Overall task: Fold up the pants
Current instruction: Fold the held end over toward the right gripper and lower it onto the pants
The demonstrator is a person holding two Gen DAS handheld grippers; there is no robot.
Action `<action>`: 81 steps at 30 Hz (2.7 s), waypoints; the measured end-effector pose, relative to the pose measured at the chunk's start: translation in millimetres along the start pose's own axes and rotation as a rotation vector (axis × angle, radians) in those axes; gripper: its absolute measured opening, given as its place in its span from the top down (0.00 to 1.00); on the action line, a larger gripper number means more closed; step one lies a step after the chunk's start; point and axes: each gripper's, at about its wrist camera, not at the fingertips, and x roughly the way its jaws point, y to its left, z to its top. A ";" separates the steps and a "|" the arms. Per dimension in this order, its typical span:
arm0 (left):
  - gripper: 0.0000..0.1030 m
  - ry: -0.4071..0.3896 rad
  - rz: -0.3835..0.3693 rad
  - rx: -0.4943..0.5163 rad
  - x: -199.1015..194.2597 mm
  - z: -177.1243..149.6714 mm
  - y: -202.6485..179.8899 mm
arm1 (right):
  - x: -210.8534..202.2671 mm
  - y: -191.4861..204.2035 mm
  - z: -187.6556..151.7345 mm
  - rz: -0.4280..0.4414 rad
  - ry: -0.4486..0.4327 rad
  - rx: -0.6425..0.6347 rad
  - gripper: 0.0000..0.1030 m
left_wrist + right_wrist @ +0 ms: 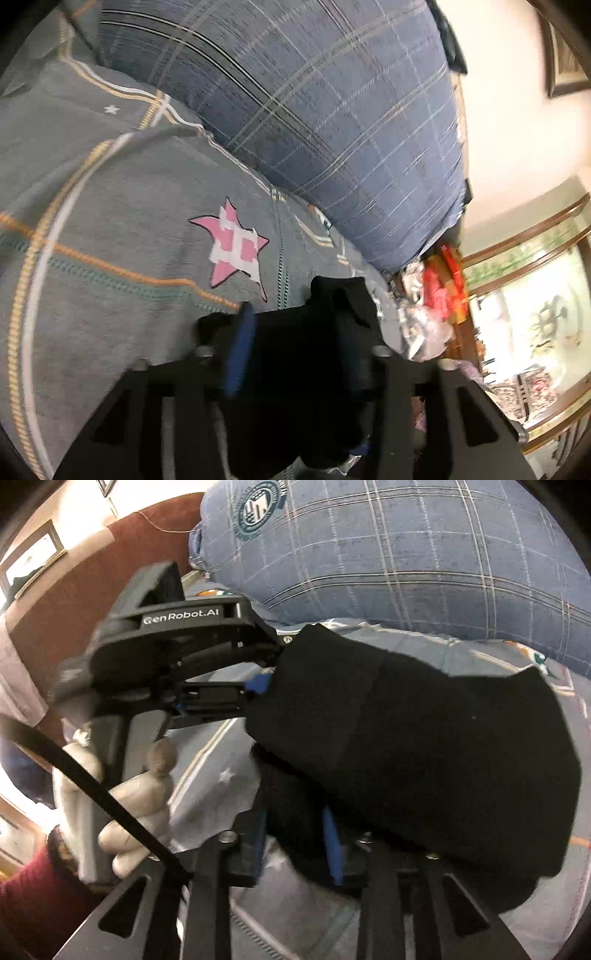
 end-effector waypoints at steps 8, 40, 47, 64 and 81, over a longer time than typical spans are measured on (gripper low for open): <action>0.42 -0.139 -0.132 -0.080 -52.3 -5.5 20.7 | -67.6 8.7 -24.6 0.068 -0.019 -0.019 0.46; 0.41 -0.228 0.066 -0.085 -92.4 -15.0 47.4 | 30.3 48.5 89.2 -0.269 0.161 -0.075 0.24; 0.41 -0.285 0.089 -0.106 -113.8 -12.5 55.6 | 56.9 41.5 71.7 -0.476 0.264 -0.141 0.70; 0.41 -0.281 0.037 -0.065 -110.9 -18.7 40.7 | 19.5 -27.3 100.4 0.064 0.036 0.343 0.39; 0.48 0.041 0.247 0.254 6.3 -67.0 -29.2 | 3.9 -165.0 81.7 -0.212 -0.068 0.570 0.44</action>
